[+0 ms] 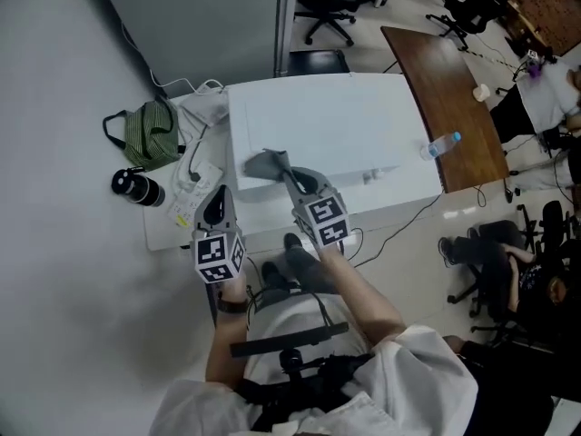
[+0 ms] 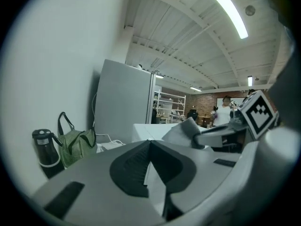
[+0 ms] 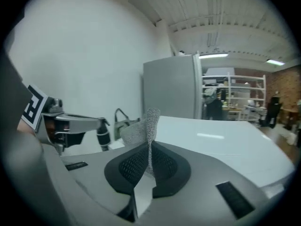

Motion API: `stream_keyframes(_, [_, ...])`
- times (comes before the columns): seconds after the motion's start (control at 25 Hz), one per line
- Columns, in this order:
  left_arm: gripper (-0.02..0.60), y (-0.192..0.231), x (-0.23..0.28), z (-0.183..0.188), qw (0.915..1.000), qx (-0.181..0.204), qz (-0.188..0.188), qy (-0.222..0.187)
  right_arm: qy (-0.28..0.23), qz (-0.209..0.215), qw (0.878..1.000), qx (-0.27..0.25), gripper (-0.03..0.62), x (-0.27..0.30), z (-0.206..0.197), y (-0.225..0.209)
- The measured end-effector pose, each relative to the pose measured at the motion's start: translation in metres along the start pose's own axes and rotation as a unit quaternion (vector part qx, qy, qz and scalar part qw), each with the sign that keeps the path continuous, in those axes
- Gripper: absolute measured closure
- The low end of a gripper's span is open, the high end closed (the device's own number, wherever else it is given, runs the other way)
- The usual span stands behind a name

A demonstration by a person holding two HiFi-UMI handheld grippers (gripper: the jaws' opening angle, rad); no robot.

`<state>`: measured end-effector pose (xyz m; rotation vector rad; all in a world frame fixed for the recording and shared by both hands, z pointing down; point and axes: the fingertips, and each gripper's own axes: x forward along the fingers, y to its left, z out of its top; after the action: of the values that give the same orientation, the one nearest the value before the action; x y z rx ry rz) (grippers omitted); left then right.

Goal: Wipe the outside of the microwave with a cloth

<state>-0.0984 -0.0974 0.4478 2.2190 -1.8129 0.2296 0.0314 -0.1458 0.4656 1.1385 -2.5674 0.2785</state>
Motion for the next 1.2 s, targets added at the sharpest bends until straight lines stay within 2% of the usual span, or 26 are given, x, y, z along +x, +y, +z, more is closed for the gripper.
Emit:
stream_keyframes(0.08, [0.554, -0.017, 0.005, -0.004, 0.9997, -0.001, -0.025, 0.002, 0.011, -0.082, 0.997, 0.007, 0.576, -0.034, -0.016, -0.064])
stream_keyframes(0.16, [0.554, -0.035, 0.008, 0.000, 0.9989, 0.001, -0.046, -0.005, 0.017, -0.165, 0.986, 0.022, 0.576, -0.080, -0.033, -0.129])
stream_keyframes(0.32, [0.554, -0.065, 0.010, 0.015, 0.9978, 0.008, -0.062, -0.021, 0.009, -0.319, 0.946, 0.065, 0.576, -0.195, -0.065, -0.239])
stream_keyframes(0.4, [0.554, -0.075, 0.011, 0.021, 0.9979, 0.007, -0.059, -0.025, 0.008, -0.359, 0.930, 0.078, 0.576, -0.235, -0.079, -0.266])
stream_keyframes(0.44, [0.554, -0.081, 0.012, 0.023, 0.9979, 0.008, -0.058, -0.026, 0.010, -0.362, 0.929, 0.081, 0.576, -0.245, -0.085, -0.271])
stream_keyframes(0.52, [0.554, -0.092, 0.014, 0.025, 0.9978, 0.013, -0.058, -0.028, 0.019, -0.337, 0.938, 0.080, 0.576, -0.240, -0.096, -0.264])
stream_keyframes(0.6, [0.554, -0.098, 0.013, 0.026, 0.9980, 0.016, -0.053, -0.030, 0.025, -0.283, 0.956, 0.075, 0.576, -0.210, -0.101, -0.235])
stream_keyframes(0.72, [0.554, -0.089, 0.006, 0.027, 0.9989, 0.017, -0.032, -0.031, 0.030, -0.162, 0.984, 0.063, 0.576, -0.137, -0.096, -0.153])
stream_keyframes(0.8, [0.554, -0.074, -0.003, 0.027, 0.9994, 0.013, -0.010, -0.031, 0.031, -0.066, 0.996, 0.052, 0.576, -0.087, -0.085, -0.078])
stream_keyframes(0.88, [0.554, -0.055, -0.014, 0.027, 0.9993, 0.008, 0.015, -0.033, 0.035, 0.037, 0.998, 0.028, 0.576, -0.045, -0.074, 0.007])
stream_keyframes(0.96, [0.554, -0.037, -0.026, 0.026, 0.9987, 0.005, 0.038, -0.035, 0.039, 0.133, 0.990, -0.009, 0.576, -0.014, -0.067, 0.086])
stream_keyframes(1.0, [0.554, -0.030, -0.030, 0.025, 0.9984, 0.005, 0.045, -0.034, 0.043, 0.166, 0.985, -0.022, 0.576, -0.004, -0.067, 0.116])
stream_keyframes(1.08, [0.554, -0.023, -0.037, 0.021, 0.9981, 0.004, 0.055, -0.029, 0.047, 0.195, 0.979, -0.028, 0.576, 0.008, -0.070, 0.145])
stream_keyframes(1.12, [0.554, -0.020, -0.038, 0.020, 0.9980, 0.005, 0.058, -0.027, 0.046, 0.193, 0.980, -0.021, 0.576, 0.010, -0.070, 0.143])
stream_keyframes(1.2, [0.554, -0.018, -0.039, 0.019, 0.9978, 0.005, 0.062, -0.025, 0.039, 0.163, 0.986, 0.000, 0.576, 0.007, -0.071, 0.114])
